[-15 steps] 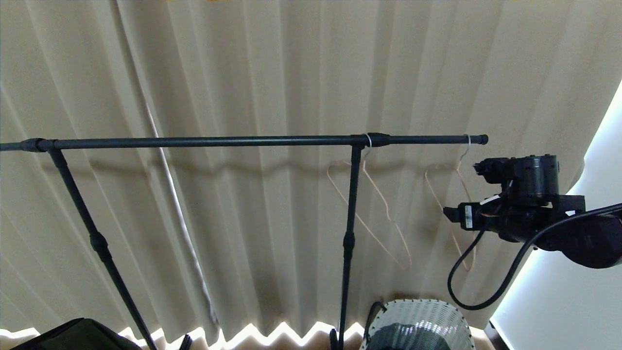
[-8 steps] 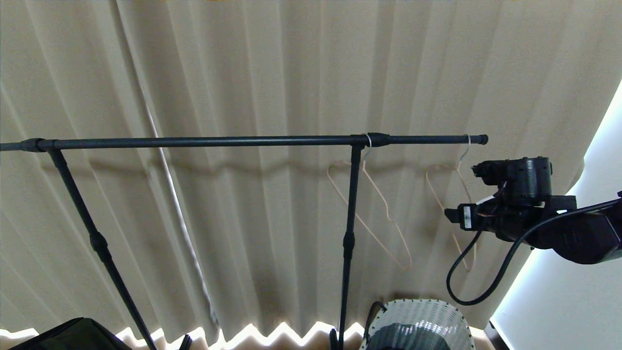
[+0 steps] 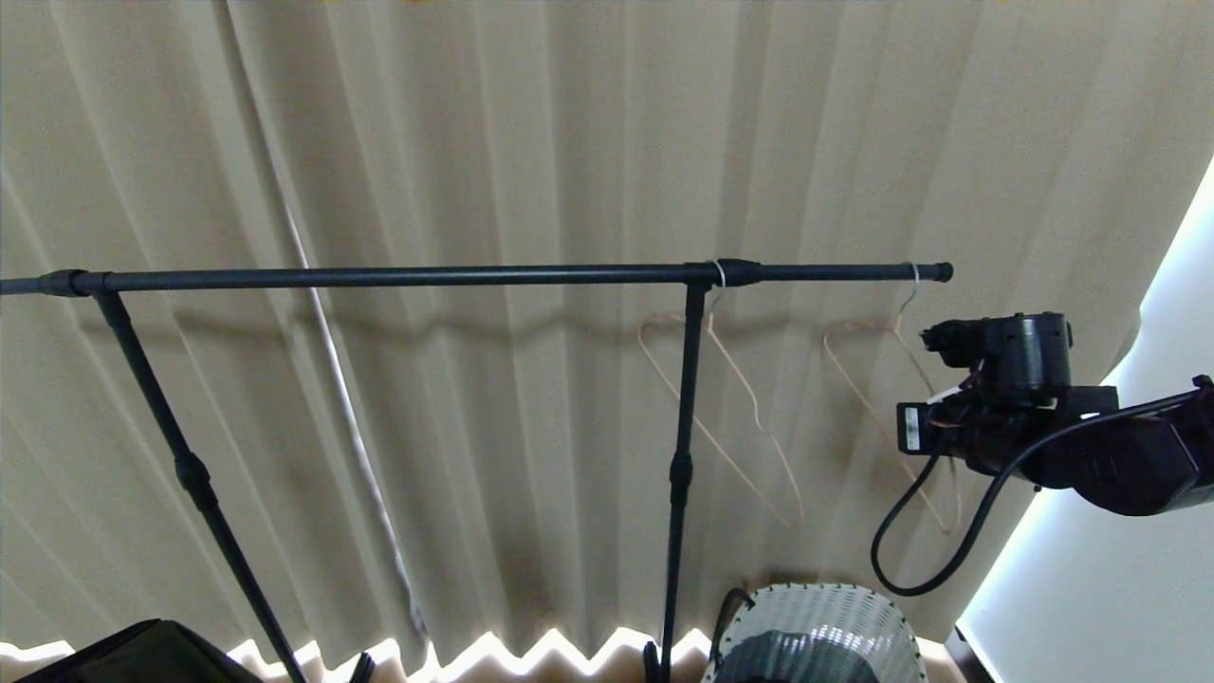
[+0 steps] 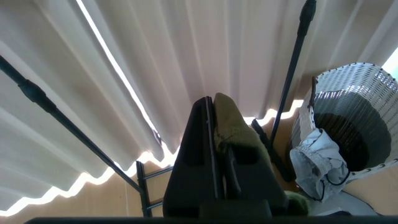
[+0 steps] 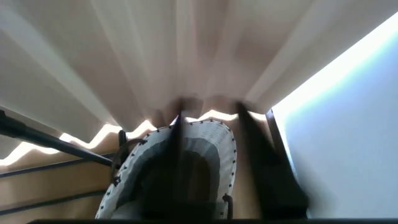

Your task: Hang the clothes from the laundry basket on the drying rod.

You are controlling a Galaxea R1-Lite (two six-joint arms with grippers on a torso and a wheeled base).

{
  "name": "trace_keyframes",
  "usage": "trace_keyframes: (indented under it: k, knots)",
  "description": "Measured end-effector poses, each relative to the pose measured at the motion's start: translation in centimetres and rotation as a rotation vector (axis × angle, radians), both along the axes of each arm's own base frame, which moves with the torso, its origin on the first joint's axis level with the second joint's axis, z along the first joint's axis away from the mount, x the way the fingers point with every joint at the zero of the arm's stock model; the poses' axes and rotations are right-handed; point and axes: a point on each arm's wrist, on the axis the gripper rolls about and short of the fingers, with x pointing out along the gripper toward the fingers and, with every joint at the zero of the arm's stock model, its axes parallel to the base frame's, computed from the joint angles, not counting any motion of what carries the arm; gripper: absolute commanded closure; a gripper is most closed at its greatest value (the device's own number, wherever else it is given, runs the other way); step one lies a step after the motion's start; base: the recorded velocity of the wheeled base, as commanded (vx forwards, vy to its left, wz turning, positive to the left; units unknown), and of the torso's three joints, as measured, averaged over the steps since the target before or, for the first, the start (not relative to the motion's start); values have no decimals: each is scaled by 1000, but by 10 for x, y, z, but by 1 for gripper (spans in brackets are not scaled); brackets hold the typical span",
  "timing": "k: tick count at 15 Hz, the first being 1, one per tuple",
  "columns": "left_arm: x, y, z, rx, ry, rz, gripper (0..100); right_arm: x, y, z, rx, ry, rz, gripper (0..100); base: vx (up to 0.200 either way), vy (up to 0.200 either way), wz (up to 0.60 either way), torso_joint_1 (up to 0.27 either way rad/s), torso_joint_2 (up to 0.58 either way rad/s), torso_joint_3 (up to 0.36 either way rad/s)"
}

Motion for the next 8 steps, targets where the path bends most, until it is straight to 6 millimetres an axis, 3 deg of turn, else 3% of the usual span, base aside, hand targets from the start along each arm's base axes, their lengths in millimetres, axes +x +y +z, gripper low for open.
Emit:
trace_keyframes:
  k: [8]
  knots:
    - [0,0,0,0,-1,0,100,-9,-3,14,7,-41,-7,100,0,0,0,0,0,0]
